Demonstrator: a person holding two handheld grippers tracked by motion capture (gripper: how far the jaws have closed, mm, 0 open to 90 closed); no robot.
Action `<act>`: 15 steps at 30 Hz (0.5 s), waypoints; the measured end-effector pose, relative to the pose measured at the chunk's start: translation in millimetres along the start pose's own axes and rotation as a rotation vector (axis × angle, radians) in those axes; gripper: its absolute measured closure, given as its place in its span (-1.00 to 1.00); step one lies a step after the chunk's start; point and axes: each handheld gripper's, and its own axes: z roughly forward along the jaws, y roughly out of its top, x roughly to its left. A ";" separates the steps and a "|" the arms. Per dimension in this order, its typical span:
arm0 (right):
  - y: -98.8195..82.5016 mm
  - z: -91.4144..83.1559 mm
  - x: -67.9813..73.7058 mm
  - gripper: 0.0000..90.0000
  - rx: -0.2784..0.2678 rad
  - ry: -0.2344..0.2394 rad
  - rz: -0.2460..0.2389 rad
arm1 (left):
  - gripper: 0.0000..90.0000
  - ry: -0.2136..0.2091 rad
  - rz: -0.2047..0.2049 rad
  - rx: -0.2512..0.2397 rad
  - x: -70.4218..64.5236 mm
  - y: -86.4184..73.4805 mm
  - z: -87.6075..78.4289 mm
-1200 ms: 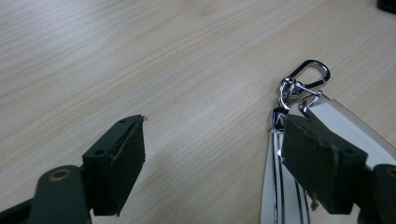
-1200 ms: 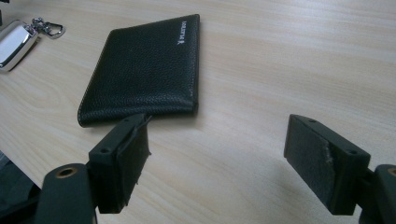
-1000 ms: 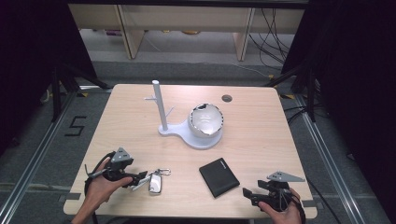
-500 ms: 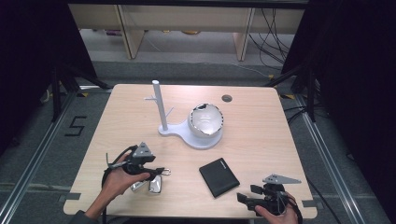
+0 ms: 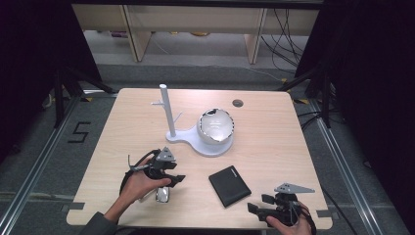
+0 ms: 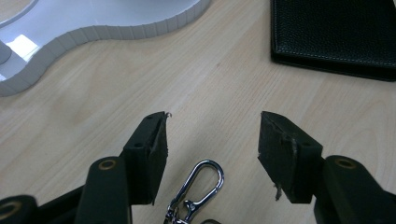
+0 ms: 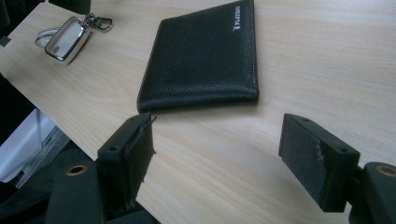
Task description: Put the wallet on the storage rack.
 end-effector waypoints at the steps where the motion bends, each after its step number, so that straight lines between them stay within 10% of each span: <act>1: 0.0 0.0 0.0 -0.40 0.000 0.000 0.000 | -0.07 0.000 -0.011 -0.004 -0.7 0.5 1.1; 15: -1.1 1.8 0.9 -0.40 0.007 -0.001 0.000 | -0.08 -0.020 -0.003 0.013 -2.8 8.4 11.1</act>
